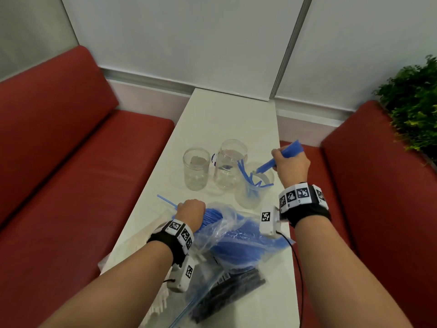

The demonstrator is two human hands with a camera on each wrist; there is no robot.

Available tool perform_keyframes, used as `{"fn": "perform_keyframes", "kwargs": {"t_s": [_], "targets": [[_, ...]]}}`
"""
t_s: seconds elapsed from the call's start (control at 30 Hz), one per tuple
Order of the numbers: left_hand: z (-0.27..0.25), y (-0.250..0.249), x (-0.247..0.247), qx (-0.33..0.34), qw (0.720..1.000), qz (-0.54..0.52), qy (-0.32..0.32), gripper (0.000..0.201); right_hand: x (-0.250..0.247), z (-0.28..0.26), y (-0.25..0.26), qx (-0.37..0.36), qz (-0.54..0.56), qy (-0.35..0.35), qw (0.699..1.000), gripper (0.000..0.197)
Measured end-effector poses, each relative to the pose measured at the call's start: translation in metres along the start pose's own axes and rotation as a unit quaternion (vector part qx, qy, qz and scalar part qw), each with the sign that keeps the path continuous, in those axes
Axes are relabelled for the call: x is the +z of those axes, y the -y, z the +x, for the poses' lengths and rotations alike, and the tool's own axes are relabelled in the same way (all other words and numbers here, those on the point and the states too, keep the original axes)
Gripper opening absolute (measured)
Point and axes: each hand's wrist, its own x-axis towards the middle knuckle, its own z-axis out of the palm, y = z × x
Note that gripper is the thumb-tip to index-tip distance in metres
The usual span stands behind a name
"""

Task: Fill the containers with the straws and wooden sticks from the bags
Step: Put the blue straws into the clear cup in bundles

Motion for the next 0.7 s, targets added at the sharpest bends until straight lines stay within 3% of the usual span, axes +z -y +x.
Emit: {"fn": "perform_keyframes", "kwargs": {"t_s": [0.1, 0.23, 0.37, 0.57, 0.7], "targets": [[0.002, 0.002, 0.011, 0.005, 0.996, 0.086, -0.012, 0.031, 0.014, 0.0, -0.026, 0.04, -0.042, 0.014, 0.998, 0.02], [0.004, 0.006, 0.009, -0.006, 0.995, 0.101, -0.007, 0.029, 0.025, 0.001, -0.039, 0.072, -0.07, 0.045, 0.994, 0.022], [0.005, 0.011, 0.003, 0.01, 0.995, 0.101, 0.002, 0.03, 0.027, 0.0, -0.036, 0.03, -0.104, 0.06, 0.992, 0.023], [0.005, 0.005, -0.013, 0.049, 0.993, 0.107, 0.004, 0.038, 0.022, -0.003, -0.025, 0.008, -0.111, 0.066, 0.992, 0.056], [-0.004, -0.001, -0.008, 0.084, 0.991, 0.087, 0.058, 0.033, 0.015, -0.013, -0.021, 0.012, -0.139, 0.098, 0.985, 0.076]]}}
